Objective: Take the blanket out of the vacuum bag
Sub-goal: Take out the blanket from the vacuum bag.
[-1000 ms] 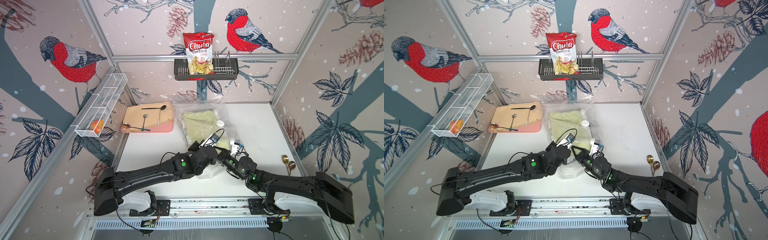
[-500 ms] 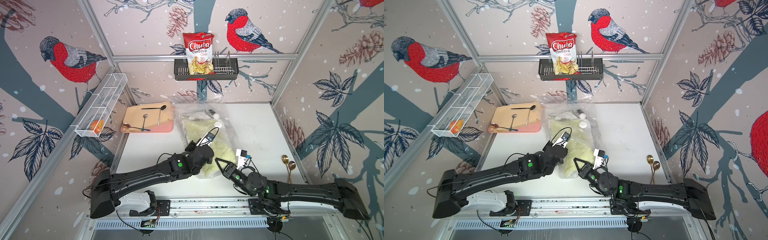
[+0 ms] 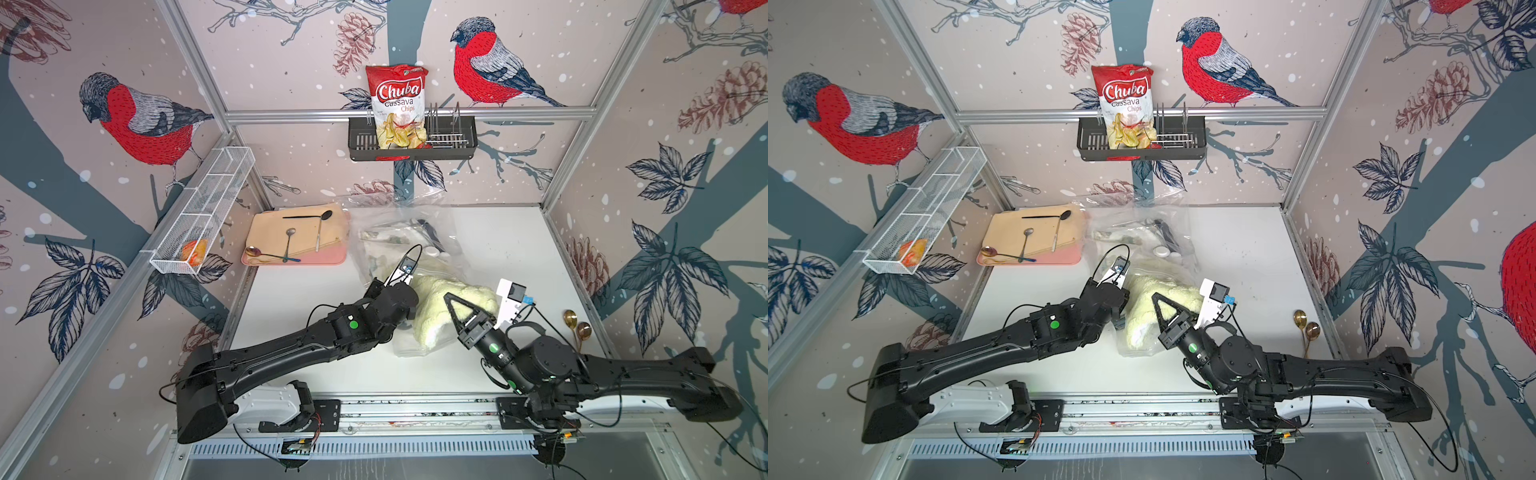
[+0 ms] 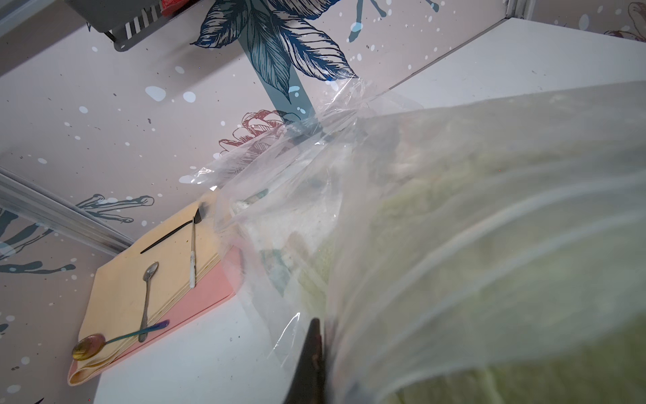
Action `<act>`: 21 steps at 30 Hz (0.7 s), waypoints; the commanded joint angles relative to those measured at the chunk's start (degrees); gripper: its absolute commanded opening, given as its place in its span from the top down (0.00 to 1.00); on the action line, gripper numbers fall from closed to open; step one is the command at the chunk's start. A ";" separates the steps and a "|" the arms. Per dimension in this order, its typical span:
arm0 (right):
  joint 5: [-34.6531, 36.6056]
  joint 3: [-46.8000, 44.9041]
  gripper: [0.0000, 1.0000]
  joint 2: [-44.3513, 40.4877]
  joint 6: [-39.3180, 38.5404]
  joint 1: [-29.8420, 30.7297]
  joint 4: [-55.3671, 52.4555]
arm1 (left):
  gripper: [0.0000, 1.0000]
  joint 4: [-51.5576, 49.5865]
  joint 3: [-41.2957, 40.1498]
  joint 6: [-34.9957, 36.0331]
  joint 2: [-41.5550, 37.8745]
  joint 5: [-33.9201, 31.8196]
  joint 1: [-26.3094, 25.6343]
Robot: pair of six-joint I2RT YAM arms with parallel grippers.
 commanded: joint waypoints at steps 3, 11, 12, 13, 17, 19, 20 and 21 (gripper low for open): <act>-3.13 7.07 1.00 0.62 -8.42 -8.25 -2.37 | 1.00 2.36 -0.34 -1.57 -0.04 -0.25 0.30; -26.11 23.61 1.00 7.38 -7.30 -28.59 -9.63 | 1.00 1.73 -0.05 -2.03 0.58 -0.13 0.49; -27.65 25.57 1.00 8.18 -7.39 -29.90 -10.22 | 1.00 1.74 -0.07 -2.06 0.56 -0.05 0.49; -29.16 27.83 1.00 9.04 -7.63 -31.18 -10.92 | 1.00 1.72 -0.07 -2.19 0.58 0.01 0.57; -32.46 35.04 1.00 11.35 -8.54 -35.72 -13.21 | 1.00 1.25 0.04 -2.55 1.35 0.75 0.67; -34.07 37.41 1.00 12.09 -8.28 -38.48 -14.22 | 1.00 1.04 0.27 -2.58 1.80 0.84 0.67; -35.16 38.86 1.00 12.64 -8.13 -40.09 -15.00 | 1.00 1.00 0.28 -2.56 1.90 0.81 0.74; -35.93 39.90 1.00 12.95 -7.94 -41.68 -15.88 | 1.00 0.86 0.29 -2.65 2.07 0.79 0.74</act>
